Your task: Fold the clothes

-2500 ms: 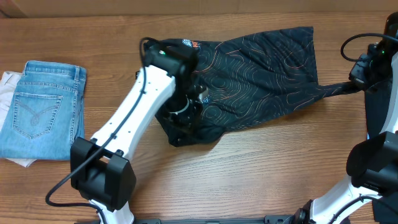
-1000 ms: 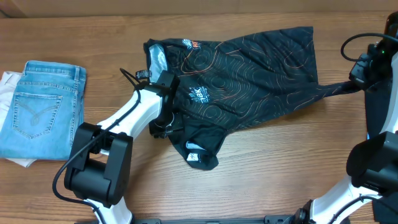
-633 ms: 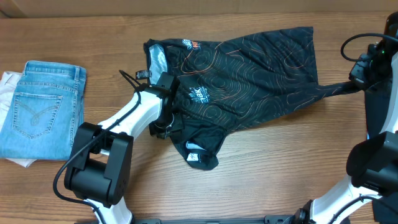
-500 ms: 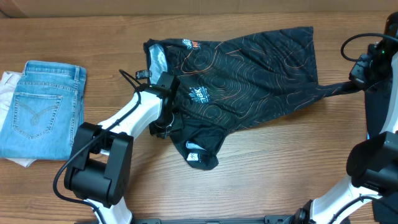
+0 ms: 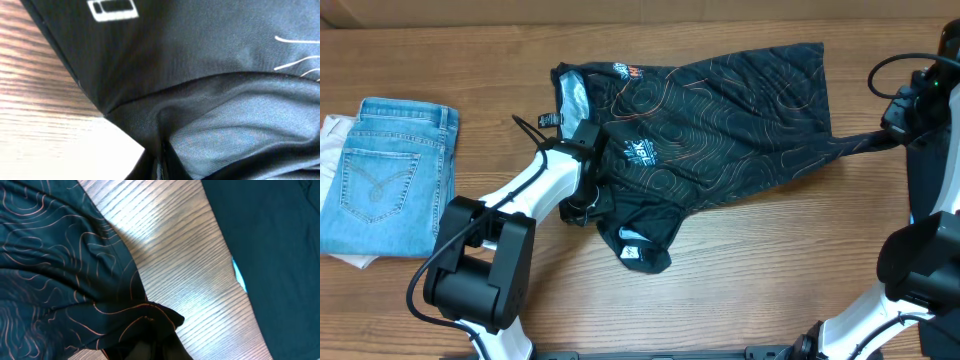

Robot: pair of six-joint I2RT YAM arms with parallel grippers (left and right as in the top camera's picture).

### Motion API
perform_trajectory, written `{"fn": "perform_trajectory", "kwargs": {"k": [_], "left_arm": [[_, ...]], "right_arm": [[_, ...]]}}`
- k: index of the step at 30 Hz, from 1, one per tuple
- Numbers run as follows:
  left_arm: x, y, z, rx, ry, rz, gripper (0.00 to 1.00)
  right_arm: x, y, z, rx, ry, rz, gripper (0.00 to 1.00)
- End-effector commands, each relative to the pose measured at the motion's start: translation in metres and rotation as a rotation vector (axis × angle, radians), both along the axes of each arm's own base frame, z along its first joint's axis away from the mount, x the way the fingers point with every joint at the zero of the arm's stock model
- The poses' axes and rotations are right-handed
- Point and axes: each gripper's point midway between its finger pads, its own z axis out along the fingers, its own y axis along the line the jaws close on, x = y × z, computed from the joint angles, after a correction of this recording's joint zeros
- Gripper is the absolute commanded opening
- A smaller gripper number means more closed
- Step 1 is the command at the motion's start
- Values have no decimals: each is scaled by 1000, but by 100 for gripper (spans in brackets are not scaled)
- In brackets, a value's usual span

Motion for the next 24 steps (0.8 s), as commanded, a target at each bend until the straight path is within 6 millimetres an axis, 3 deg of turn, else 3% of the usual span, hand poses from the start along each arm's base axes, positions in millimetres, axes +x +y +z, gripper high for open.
{"fn": "perform_trajectory", "kwargs": {"k": [1, 3, 6, 9, 12, 19, 24], "left_arm": [[15, 5, 18, -14, -38, -25, 4], [32, 17, 46, -24, -98, -17, 4], [59, 43, 104, -49, -232, 20, 4], [78, 77, 179, -67, -416, 51, 4], [82, 104, 253, -85, -591, 59, 4], [36, 160, 409, -21, -955, 157, 4], [-14, 181, 500, 69, -1222, 226, 4]], "right_arm": [[1, 2, 3, 17, -22, -3, 4], [4, 8, 5, 50, -41, 15, 4], [7, 13, 15, 66, -88, 37, 4], [7, 16, 31, 60, -140, 42, 4], [4, 19, 53, 48, -201, 49, 4], [-15, 33, 122, 0, -396, 78, 4], [-33, 42, 205, -89, -630, 101, 4]]}}
